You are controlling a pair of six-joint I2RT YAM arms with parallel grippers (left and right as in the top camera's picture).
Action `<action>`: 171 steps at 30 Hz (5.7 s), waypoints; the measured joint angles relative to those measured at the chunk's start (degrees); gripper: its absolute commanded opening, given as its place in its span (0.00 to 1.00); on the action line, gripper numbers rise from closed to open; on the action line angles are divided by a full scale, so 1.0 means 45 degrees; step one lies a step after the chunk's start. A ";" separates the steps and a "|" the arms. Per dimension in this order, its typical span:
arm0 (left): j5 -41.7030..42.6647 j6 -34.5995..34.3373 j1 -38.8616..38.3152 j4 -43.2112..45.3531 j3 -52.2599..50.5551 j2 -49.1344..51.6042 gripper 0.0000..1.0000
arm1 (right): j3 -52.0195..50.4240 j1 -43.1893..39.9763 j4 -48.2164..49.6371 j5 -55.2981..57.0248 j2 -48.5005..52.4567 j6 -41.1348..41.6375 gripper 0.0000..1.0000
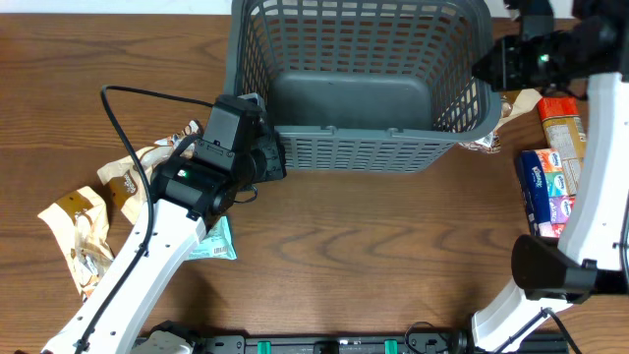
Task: Pack container
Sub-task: 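Open both grippers, release the basket rims and pull back, then reach the right gripper to the cream snack packet and grasp it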
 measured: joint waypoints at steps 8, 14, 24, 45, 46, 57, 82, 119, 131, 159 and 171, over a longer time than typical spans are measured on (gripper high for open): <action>-0.0053 0.0141 0.0000 0.0000 -0.0005 0.0005 0.07 | 0.0797 0.0000 -0.0291 0.0068 -0.1001 0.1195 0.02; -0.0136 0.0325 0.0000 -0.0019 -0.0005 0.0019 0.06 | 0.0797 0.0000 -0.0291 0.0379 -0.2395 0.1957 0.05; -0.0287 0.0466 0.0005 -0.0126 0.0165 0.0146 0.07 | -0.1350 0.0000 -0.0296 0.0495 -0.5119 0.2608 0.01; -0.0369 0.0840 0.0000 -0.0262 0.0209 0.0170 0.99 | -0.5202 0.0010 -0.0306 0.0549 -0.6815 0.2715 0.99; -0.0369 0.0840 0.0000 -0.0282 0.0214 0.0165 0.99 | -0.5202 0.0010 -0.0301 0.0554 -0.6805 0.2676 0.99; -0.0549 0.0831 0.0000 -0.1715 0.0214 -0.1651 0.99 | -0.5202 0.0010 -0.0306 0.0554 -0.6805 0.2671 0.99; -0.3721 0.0826 0.0005 -0.7169 0.1486 -0.7650 0.99 | -0.5163 -0.2594 0.2793 0.6766 -0.5697 0.4036 0.99; -0.4172 -0.0350 0.0005 -0.8048 0.1486 -0.7650 0.99 | -0.5158 -0.3580 0.5722 0.3793 0.1651 1.0540 0.99; -0.4226 -0.0787 0.0000 -0.8835 0.1486 -0.7650 0.99 | -0.5158 -0.2142 0.5751 0.4940 0.2943 1.1404 0.99; -0.4235 -0.1224 0.0000 -0.9010 0.1486 -0.7650 0.99 | -0.7970 -0.2239 0.7800 0.5056 0.3823 1.1511 0.99; -0.4240 -0.1224 0.0000 -0.9015 0.1486 -0.7650 0.99 | -0.8830 -0.2210 0.8791 0.4784 0.3842 1.1205 0.99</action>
